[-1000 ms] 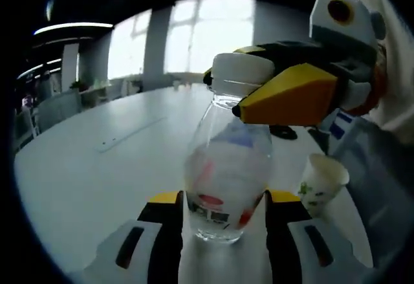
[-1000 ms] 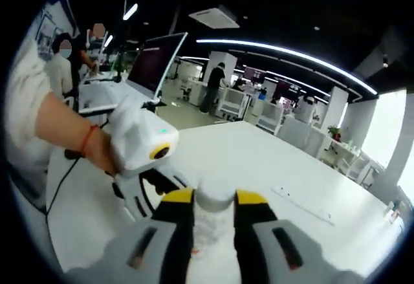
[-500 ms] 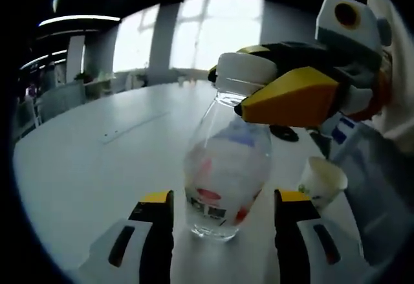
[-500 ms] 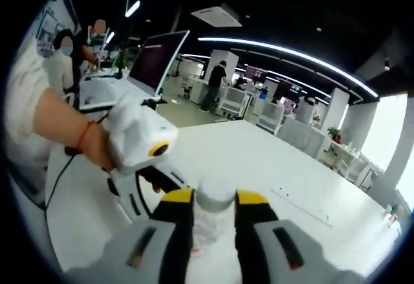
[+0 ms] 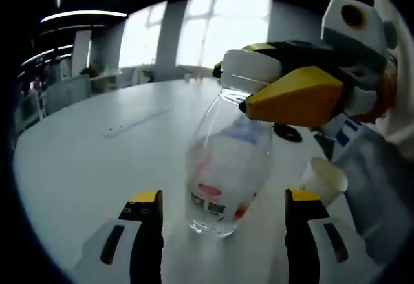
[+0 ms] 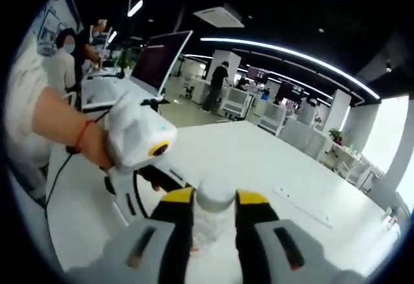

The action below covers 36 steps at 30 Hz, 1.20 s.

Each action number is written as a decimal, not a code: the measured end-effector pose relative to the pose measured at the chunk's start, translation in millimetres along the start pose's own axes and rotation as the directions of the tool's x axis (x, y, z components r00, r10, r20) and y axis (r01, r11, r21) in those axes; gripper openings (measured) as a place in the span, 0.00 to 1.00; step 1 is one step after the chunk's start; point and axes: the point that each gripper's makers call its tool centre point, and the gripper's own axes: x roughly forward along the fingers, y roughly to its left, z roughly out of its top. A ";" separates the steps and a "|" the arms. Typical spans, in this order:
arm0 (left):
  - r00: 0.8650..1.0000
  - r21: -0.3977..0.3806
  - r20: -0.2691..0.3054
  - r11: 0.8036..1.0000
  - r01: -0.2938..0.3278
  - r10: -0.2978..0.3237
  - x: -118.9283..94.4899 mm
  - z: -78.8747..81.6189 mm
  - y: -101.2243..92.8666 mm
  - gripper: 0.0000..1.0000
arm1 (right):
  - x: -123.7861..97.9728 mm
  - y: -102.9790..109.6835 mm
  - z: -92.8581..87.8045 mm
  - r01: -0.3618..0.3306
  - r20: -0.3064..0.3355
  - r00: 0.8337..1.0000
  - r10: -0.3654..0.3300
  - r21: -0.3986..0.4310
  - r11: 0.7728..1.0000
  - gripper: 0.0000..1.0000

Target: Arrange the tabletop items into an orderly group along one side of the table until the central work area is clear of visible clutter.

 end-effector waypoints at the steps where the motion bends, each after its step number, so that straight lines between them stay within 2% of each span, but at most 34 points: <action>1: 1.000 -0.001 0.002 1.000 -0.002 0.002 -0.4 0.4 -0.2 0.76 | -0.4 0.7 -0.2 -0.002 0.001 1.000 0.002 0.006 1.000 0.21; 15: 1.000 -0.007 0.006 1.000 -0.017 0.017 -5.6 0.1 -3.7 0.73 | -3.0 0.3 1.6 0.005 0.003 1.000 -0.005 0.002 1.000 0.23; 18: 1.000 -0.009 0.010 1.000 -0.020 0.020 -6.7 0.5 -3.6 0.74 | -3.9 0.4 4.7 0.000 0.020 1.000 0.000 0.015 1.000 0.26; 19: 1.000 -0.008 0.009 1.000 -0.021 0.021 -7.2 0.5 -3.8 0.73 | -4.4 1.2 3.0 -0.004 0.006 1.000 0.004 0.006 1.000 0.27; 21: 1.000 -0.009 0.007 1.000 -0.023 0.023 -7.9 -0.1 -3.2 0.74 | -4.9 1.7 8.0 -0.006 0.029 1.000 0.005 0.015 1.000 0.28; 22: 1.000 -0.010 0.009 1.000 -0.024 0.024 -8.3 0.3 -3.2 0.73 | -4.2 2.7 6.3 -0.010 0.012 1.000 0.009 0.012 1.000 0.28; 28: 0.999 -0.012 0.015 1.000 -0.029 0.029 -11.1 2.6 -3.8 0.74 | -5.2 2.8 9.7 -0.011 0.024 1.000 0.011 0.018 1.000 0.34; 36: 0.999 -0.018 0.022 0.999 -0.042 0.042 -16.3 5.0 -5.9 0.79 | -11.2 -5.9 16.7 0.001 0.044 0.999 -0.003 0.044 0.999 0.41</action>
